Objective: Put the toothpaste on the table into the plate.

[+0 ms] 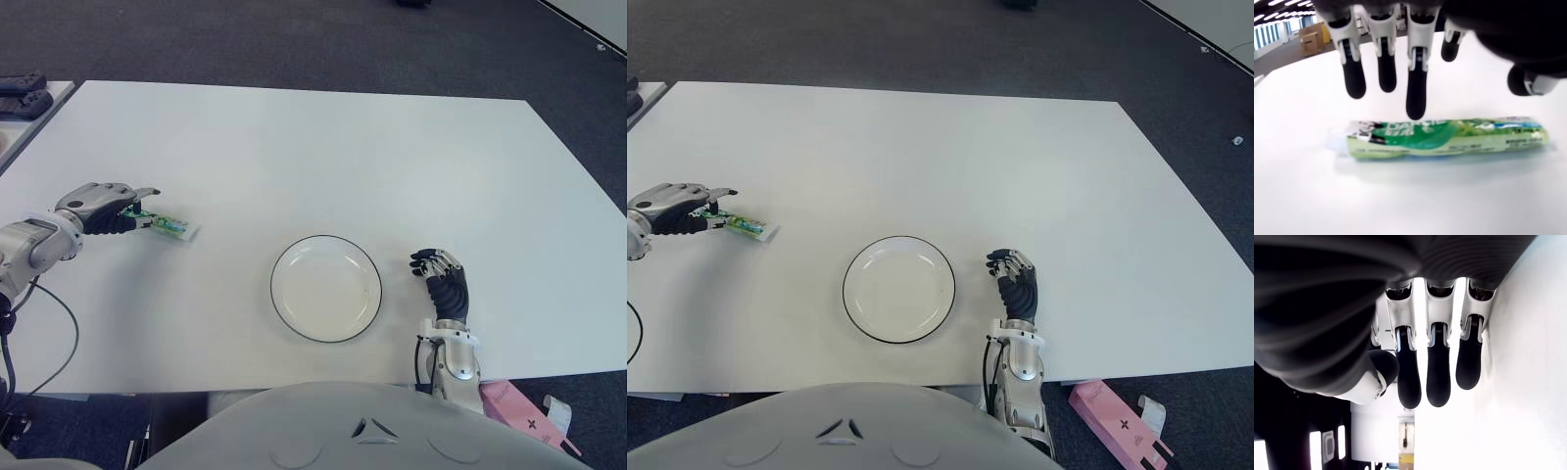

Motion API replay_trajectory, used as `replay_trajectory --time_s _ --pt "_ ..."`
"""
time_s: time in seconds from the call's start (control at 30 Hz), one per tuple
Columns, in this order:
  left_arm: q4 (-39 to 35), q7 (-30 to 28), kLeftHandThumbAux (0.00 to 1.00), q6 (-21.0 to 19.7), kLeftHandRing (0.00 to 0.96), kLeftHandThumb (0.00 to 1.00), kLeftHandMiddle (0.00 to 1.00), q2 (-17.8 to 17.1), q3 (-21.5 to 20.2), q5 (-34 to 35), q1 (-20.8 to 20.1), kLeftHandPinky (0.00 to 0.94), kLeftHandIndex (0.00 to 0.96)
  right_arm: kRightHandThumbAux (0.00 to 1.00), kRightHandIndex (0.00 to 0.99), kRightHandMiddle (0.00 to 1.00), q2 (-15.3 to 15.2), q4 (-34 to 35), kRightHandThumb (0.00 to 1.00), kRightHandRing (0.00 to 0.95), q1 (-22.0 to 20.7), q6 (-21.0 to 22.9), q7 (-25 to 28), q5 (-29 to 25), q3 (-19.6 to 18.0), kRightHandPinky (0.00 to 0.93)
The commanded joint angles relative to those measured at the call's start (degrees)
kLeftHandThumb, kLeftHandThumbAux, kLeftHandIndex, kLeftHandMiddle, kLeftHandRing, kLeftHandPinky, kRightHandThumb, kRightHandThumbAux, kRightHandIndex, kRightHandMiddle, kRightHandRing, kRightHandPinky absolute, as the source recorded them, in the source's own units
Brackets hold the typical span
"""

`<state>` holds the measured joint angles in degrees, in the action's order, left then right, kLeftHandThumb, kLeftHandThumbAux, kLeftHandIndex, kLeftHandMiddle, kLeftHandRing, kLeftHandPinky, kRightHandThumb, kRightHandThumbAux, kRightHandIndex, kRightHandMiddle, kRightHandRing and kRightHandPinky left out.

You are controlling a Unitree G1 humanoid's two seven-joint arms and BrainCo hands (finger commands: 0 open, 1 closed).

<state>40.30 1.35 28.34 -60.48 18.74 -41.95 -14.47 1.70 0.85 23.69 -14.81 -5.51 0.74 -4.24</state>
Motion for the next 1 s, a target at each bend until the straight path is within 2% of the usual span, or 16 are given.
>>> replay_trajectory --time_s 0.03,0.33,0.6,0.8,1.0 --pt "0.1 -0.5 0.147 -0.3 0.272 0.51 0.304 -0.3 1.0 -2.2 -0.3 0.227 0.044 0.728 0.428 0.486 0.1 -0.6 0.71 0.481 0.0 0.6 -0.1 0.3 0.0 0.471" --pt "3.5 2.7 0.151 1.8 0.22 0.542 0.249 -0.3 2.5 -5.5 -0.7 0.195 0.026 0.729 0.428 0.484 0.1 0.0 0.71 0.479 0.2 1.5 0.0 -0.3 -0.1 0.465" --pt "3.2 1.6 0.153 1.6 0.167 0.552 0.205 0.2 3.6 -6.4 -0.8 0.139 0.001 0.729 0.428 0.485 0.1 0.7 0.71 0.479 0.5 1.3 -0.4 0.6 0.2 0.459" --pt "3.3 1.5 0.144 2.0 0.186 0.546 0.218 0.6 4.1 -6.4 -0.8 0.19 0.0 0.728 0.429 0.484 -0.2 0.6 0.709 0.477 0.7 0.6 0.0 0.7 0.2 0.462" --pt "5.4 2.4 0.124 2.8 0.172 0.532 0.204 1.6 5.6 -7.5 -1.6 0.179 0.0 0.727 0.429 0.484 -0.2 0.4 0.71 0.478 0.9 0.3 0.4 0.2 0.0 0.47"
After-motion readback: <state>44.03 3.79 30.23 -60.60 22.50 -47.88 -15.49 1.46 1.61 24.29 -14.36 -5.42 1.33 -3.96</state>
